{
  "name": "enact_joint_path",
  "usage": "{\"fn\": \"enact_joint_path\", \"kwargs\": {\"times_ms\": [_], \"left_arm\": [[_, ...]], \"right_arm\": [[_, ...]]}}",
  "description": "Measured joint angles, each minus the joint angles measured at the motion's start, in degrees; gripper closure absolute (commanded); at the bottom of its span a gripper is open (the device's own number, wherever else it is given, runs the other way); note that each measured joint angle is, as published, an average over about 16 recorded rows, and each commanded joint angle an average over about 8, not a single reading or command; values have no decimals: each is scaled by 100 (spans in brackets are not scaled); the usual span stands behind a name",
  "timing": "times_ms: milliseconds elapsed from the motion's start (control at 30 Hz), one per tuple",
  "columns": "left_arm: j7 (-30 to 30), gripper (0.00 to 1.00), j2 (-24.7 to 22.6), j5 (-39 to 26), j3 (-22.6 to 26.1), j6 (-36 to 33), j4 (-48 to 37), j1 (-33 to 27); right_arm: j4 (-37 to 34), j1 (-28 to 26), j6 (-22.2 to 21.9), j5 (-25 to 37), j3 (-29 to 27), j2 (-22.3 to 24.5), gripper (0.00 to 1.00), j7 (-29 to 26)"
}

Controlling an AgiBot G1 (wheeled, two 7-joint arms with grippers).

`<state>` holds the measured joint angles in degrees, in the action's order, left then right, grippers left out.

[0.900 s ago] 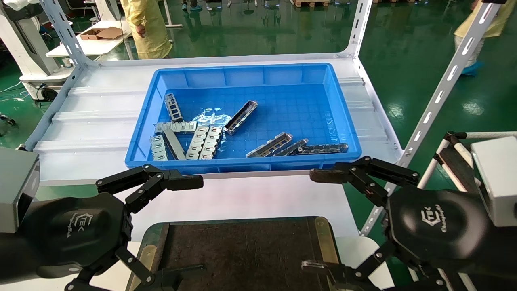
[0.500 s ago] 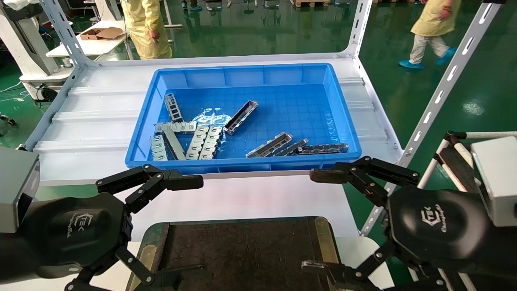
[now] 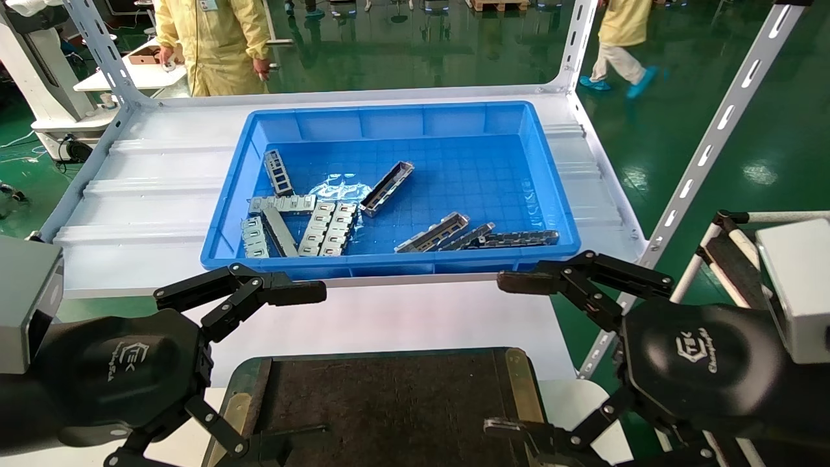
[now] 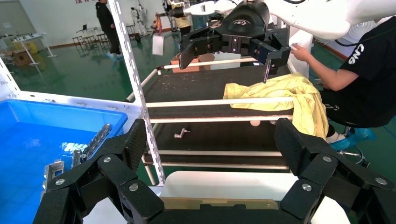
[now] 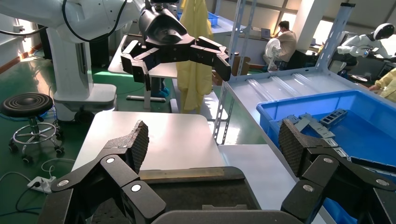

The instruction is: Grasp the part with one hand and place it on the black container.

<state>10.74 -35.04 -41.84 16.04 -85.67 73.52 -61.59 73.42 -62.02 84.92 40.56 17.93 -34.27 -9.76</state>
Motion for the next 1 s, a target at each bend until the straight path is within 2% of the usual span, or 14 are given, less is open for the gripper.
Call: {"fn": "enact_joint_path", "kwargs": {"times_ms": [600,1000], "left_arm": [[-25,0,-103,-218,66,144,-34,-149],[-68,0,-639,-873,320,641,-508,-720]], "right_arm": [[-4,-2,2,-1,3,0,0,2],[-5,-4,2,-2,6,0,0,4]]}}
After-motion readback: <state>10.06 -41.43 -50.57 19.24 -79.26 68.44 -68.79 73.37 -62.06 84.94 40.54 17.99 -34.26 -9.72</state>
